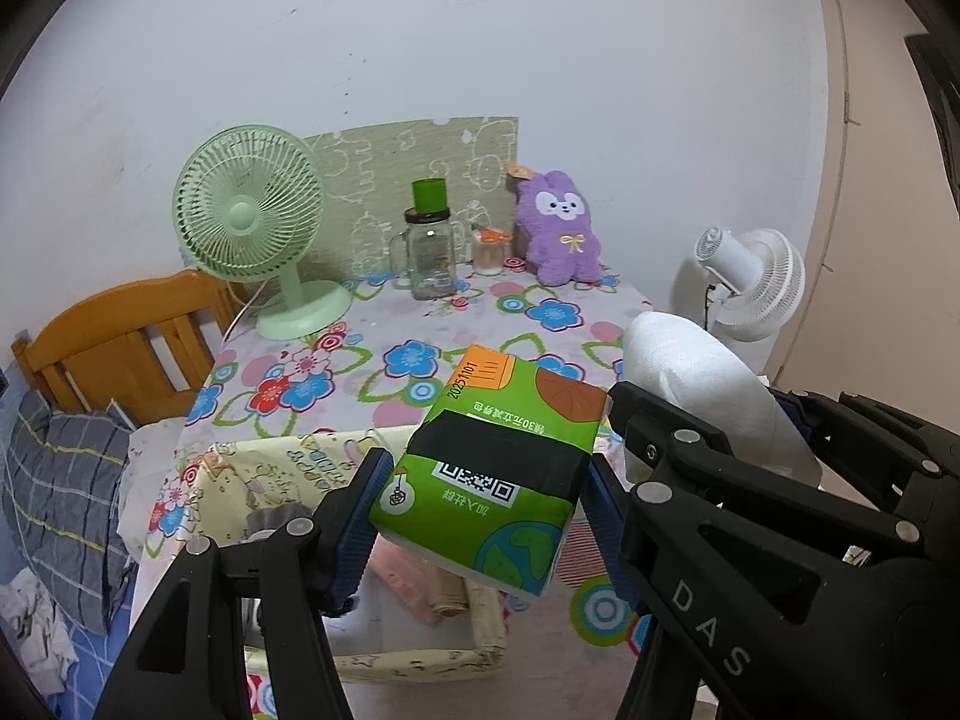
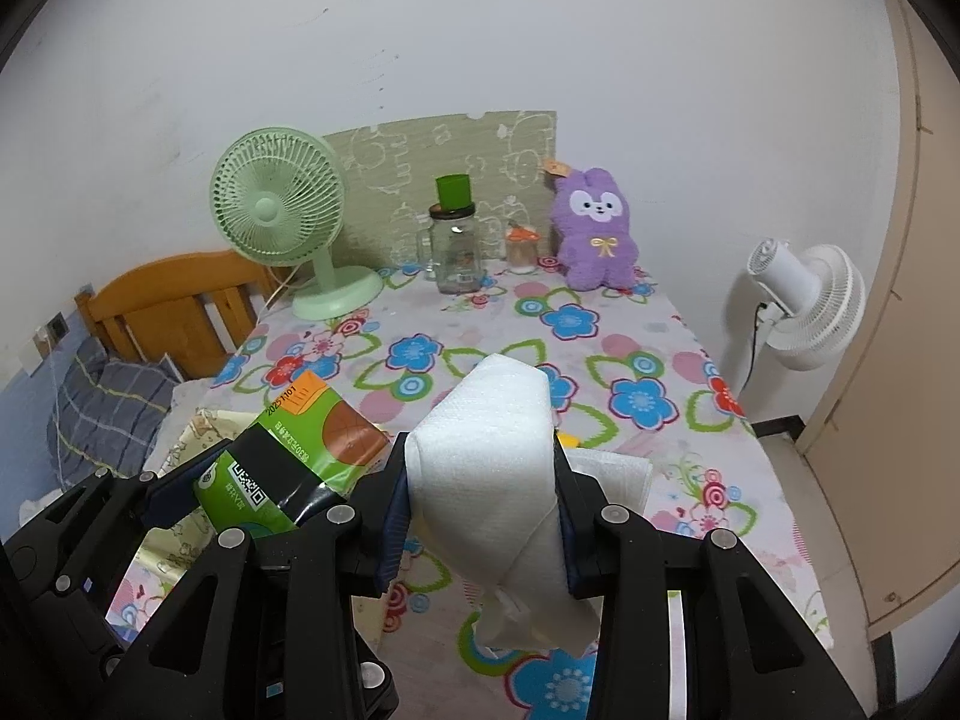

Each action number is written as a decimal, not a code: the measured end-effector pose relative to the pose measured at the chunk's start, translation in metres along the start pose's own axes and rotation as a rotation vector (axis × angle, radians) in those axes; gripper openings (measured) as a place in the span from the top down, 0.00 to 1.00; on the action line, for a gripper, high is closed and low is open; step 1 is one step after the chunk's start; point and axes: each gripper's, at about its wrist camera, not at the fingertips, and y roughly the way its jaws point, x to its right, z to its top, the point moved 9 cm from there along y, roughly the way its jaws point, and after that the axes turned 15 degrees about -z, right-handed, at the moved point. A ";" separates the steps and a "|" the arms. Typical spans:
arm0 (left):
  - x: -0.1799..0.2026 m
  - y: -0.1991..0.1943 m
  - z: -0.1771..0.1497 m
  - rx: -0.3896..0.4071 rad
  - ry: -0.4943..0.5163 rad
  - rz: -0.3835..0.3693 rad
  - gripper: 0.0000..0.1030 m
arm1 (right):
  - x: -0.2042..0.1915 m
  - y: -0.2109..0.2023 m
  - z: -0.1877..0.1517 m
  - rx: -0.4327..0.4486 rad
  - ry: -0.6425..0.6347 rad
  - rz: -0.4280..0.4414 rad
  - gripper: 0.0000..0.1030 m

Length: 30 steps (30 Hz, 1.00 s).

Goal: Organize soft objects
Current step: 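Lift the green tissue pack and white tissue packet and carry them toward the box, then lower both tissue packs into the fabric box and open both tools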

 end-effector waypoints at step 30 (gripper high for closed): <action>-0.101 0.012 -0.025 -0.047 -0.122 0.105 0.36 | -0.100 0.037 -0.004 -0.050 -0.112 0.096 0.59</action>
